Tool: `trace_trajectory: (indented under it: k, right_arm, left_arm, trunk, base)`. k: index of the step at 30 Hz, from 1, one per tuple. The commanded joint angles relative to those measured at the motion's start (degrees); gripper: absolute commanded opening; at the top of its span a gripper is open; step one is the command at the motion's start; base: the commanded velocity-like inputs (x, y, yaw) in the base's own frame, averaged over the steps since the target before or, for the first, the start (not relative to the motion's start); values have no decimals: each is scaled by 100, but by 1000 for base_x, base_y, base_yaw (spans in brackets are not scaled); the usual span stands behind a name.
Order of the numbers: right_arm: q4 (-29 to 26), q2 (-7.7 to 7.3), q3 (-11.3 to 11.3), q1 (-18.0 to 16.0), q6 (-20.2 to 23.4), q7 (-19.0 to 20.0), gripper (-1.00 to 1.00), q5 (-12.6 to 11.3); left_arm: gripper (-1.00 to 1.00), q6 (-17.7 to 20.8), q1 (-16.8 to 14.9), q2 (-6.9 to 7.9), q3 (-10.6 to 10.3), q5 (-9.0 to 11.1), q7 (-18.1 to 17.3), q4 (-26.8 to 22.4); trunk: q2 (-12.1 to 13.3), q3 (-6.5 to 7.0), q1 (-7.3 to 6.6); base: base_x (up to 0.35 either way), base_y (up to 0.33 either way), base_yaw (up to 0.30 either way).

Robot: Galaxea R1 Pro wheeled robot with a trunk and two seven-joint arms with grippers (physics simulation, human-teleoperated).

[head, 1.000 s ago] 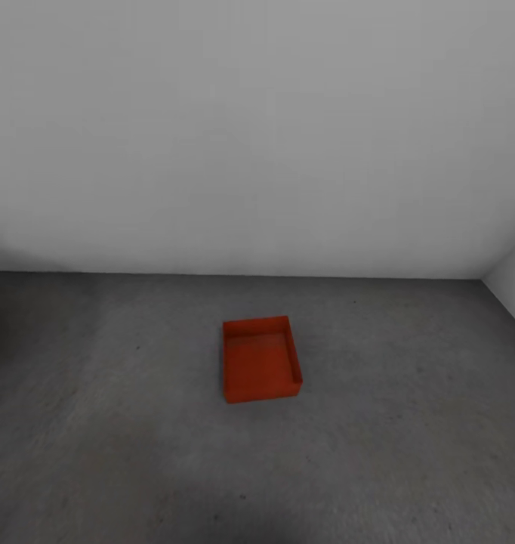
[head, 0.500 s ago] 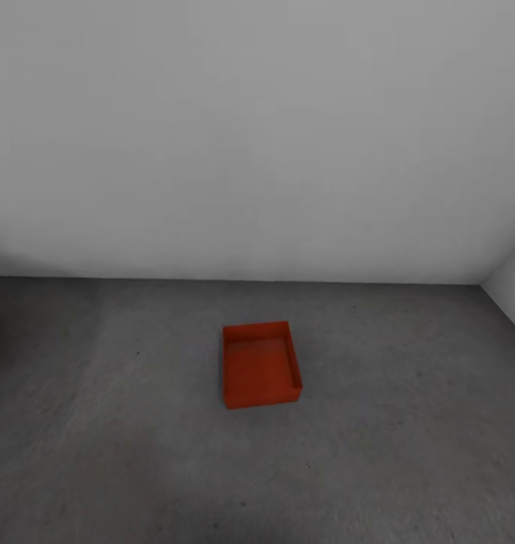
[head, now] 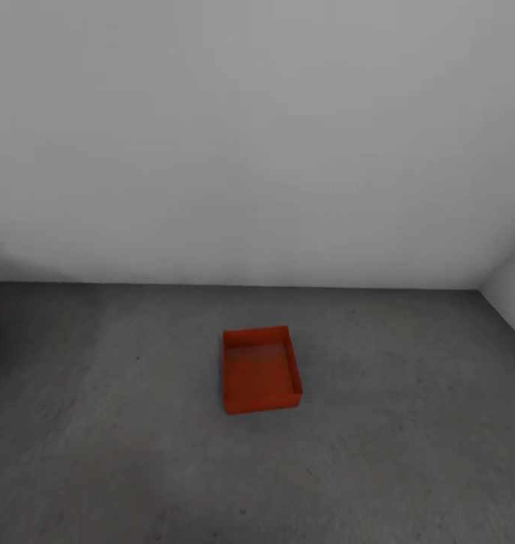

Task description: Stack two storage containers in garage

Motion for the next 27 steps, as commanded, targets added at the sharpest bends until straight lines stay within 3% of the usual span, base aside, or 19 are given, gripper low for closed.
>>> trace_trajectory:
  k: [1, 27]
  right_arm:
    - [19, 0, 35, -7, -36, 21, 100, -46]
    - [19, -10, 35, -7, -42, 42, 100, -48]
  left_arm:
    - [100, -7, -2, -1, -1, 26, 11, -2]
    - [100, -7, -2, 1, -1, 26, 11, 1]
  trunk:
    - [-4, 5, 1]
    - [-4, 246, 1]
  base:
    - [0, 0, 0]
    - [0, 0, 0]
